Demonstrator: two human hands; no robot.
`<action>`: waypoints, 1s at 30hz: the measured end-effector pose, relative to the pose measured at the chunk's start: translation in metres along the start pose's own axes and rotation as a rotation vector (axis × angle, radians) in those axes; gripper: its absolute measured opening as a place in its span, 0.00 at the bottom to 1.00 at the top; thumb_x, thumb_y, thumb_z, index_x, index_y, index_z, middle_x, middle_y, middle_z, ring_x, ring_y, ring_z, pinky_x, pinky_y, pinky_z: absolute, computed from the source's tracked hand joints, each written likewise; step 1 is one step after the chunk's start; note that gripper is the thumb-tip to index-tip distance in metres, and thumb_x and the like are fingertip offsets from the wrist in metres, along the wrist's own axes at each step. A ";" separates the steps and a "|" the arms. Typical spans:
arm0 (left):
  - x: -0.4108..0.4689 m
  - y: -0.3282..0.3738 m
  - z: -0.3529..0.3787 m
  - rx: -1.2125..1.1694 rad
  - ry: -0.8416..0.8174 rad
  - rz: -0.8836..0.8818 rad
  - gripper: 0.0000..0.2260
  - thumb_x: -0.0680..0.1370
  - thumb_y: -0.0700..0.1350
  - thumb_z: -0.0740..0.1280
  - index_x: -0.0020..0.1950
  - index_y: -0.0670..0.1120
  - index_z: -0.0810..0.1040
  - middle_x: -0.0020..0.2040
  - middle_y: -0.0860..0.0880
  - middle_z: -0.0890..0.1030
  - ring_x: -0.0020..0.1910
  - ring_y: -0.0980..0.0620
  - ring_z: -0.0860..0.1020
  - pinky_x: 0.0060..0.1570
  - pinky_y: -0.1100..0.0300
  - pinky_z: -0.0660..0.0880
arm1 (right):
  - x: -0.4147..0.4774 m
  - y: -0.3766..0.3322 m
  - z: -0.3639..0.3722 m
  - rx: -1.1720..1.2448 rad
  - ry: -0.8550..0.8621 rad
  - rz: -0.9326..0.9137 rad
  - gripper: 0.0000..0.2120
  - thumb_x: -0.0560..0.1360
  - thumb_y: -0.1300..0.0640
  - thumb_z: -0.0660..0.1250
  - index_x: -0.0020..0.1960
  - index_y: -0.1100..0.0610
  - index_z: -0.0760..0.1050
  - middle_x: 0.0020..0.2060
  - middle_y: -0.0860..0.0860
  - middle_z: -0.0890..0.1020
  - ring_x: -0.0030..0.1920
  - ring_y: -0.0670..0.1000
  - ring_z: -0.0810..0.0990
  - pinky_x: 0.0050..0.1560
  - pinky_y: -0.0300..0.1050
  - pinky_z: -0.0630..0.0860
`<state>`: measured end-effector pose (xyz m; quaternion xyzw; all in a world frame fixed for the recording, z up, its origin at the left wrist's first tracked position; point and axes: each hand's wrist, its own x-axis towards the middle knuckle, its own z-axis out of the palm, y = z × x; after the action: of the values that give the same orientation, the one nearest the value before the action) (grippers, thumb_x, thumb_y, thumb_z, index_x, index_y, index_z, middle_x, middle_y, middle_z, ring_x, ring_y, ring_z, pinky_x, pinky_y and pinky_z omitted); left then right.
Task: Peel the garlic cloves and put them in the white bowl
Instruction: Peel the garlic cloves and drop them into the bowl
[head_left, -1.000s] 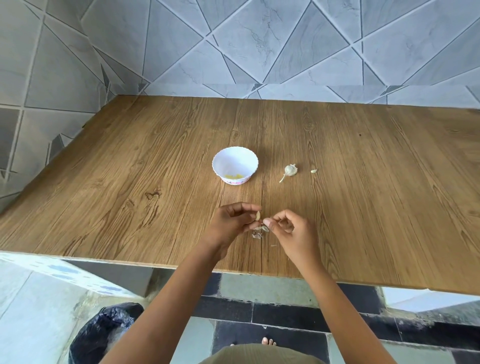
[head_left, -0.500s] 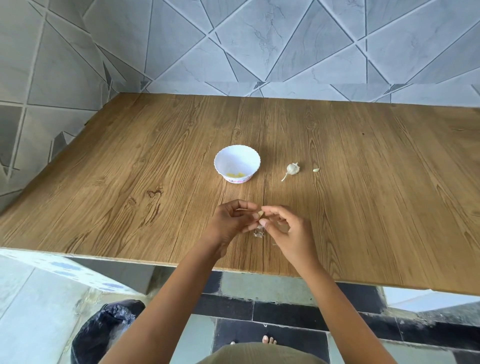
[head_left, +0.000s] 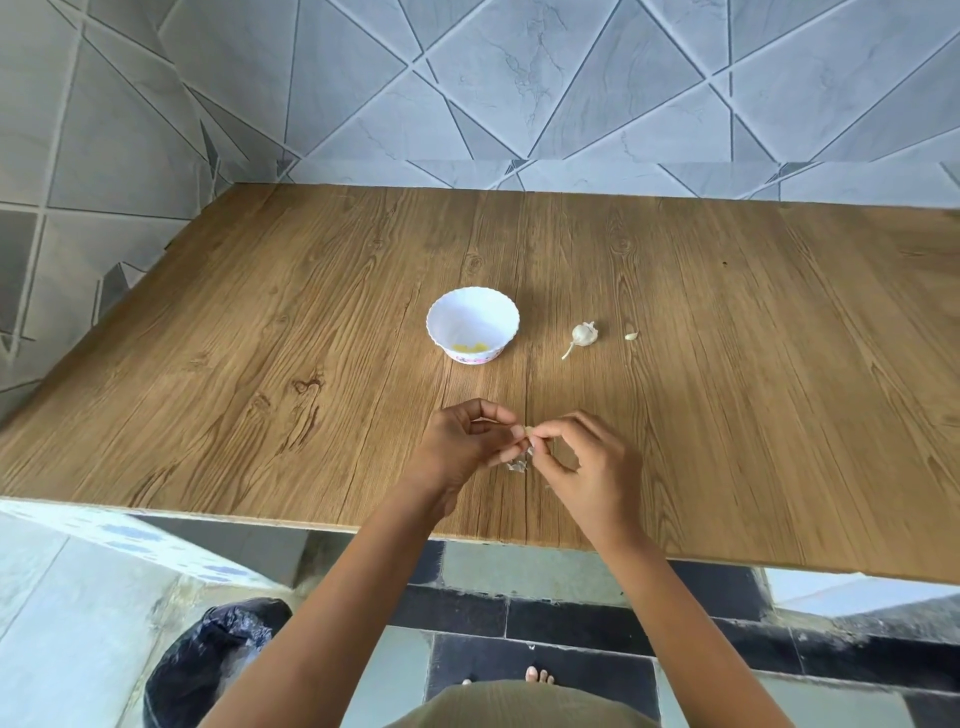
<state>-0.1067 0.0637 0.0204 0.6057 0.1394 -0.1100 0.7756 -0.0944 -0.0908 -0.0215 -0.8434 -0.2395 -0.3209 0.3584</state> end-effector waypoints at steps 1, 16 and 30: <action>0.000 0.000 0.000 -0.008 0.000 -0.003 0.05 0.73 0.32 0.69 0.45 0.39 0.77 0.40 0.42 0.82 0.37 0.52 0.83 0.38 0.66 0.79 | 0.000 0.000 0.000 0.028 0.006 0.045 0.04 0.71 0.57 0.68 0.39 0.56 0.79 0.34 0.45 0.80 0.33 0.44 0.76 0.29 0.41 0.73; -0.003 0.005 -0.005 0.173 -0.100 0.051 0.07 0.72 0.32 0.70 0.45 0.43 0.82 0.38 0.48 0.84 0.37 0.57 0.81 0.38 0.69 0.76 | 0.006 0.008 -0.007 0.206 -0.246 0.187 0.13 0.71 0.47 0.64 0.45 0.55 0.83 0.35 0.45 0.83 0.31 0.41 0.77 0.28 0.43 0.77; -0.001 -0.002 -0.003 0.325 -0.079 0.275 0.06 0.72 0.33 0.72 0.43 0.43 0.81 0.39 0.45 0.82 0.37 0.54 0.80 0.42 0.63 0.78 | 0.019 -0.004 -0.016 0.705 -0.438 1.043 0.06 0.74 0.62 0.67 0.39 0.58 0.80 0.31 0.48 0.83 0.28 0.42 0.74 0.26 0.31 0.66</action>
<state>-0.1088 0.0663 0.0181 0.7313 0.0052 -0.0479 0.6803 -0.0894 -0.0969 0.0024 -0.7269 0.0418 0.1708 0.6638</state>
